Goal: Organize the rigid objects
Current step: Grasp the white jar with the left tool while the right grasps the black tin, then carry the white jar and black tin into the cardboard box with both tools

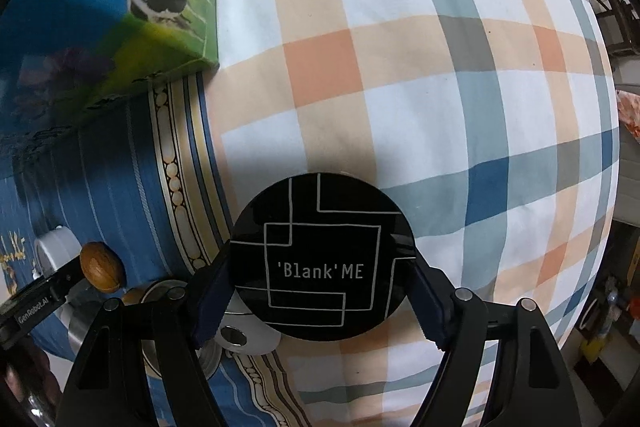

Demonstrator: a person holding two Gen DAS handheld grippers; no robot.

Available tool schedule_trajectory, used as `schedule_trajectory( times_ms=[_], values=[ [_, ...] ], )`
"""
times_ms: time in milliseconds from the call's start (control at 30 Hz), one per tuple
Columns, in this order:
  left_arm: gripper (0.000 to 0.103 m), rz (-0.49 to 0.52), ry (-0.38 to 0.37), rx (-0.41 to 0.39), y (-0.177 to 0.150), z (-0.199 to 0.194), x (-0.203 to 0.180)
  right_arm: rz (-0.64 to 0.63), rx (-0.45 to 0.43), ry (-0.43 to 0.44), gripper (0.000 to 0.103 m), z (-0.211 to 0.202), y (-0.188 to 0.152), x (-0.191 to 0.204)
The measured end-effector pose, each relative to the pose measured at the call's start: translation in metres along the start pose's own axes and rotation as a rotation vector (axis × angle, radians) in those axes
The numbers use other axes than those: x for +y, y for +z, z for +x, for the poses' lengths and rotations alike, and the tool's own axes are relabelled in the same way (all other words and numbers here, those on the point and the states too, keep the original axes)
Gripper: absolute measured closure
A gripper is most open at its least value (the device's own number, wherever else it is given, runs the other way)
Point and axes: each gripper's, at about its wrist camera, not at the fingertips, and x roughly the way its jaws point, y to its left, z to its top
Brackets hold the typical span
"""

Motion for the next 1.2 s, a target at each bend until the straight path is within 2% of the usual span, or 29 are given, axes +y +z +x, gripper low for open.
schedule_trajectory(
  times_ms=[33,167,300,400,700,900,967,1033,1200],
  values=[
    [0.034,-0.005,-0.007,-0.003,0.006,-0.003,0.013,0.004,0.003,-0.001,0.022,0.003,-0.001,0.001],
    [0.036,-0.011,-0.008,-0.024,0.011,-0.013,0.021,0.007,0.012,-0.021,0.022,0.006,-0.002,0.007],
    [0.037,-0.006,0.013,-0.053,0.025,-0.031,0.018,0.018,0.018,-0.038,0.026,0.001,0.018,0.008],
    [0.037,-0.001,0.032,-0.084,0.018,-0.043,0.015,0.008,0.017,-0.026,0.026,-0.007,0.025,0.013],
    [0.037,0.004,0.057,-0.216,-0.023,-0.119,0.006,-0.024,-0.025,0.022,0.026,-0.04,-0.003,-0.007],
    [0.037,0.022,0.001,-0.292,-0.072,-0.178,-0.013,-0.082,-0.087,0.091,0.026,-0.09,-0.038,-0.003],
    [0.037,0.043,-0.015,-0.322,-0.071,-0.187,-0.026,-0.101,-0.112,0.123,0.026,-0.105,-0.054,0.004],
    [0.037,0.067,-0.03,-0.359,-0.076,-0.213,-0.035,-0.117,-0.137,0.151,0.026,-0.125,-0.066,0.009],
    [0.037,0.146,-0.06,-0.444,-0.066,-0.25,-0.043,-0.146,-0.209,0.188,0.026,-0.184,-0.044,0.027]
  ],
)
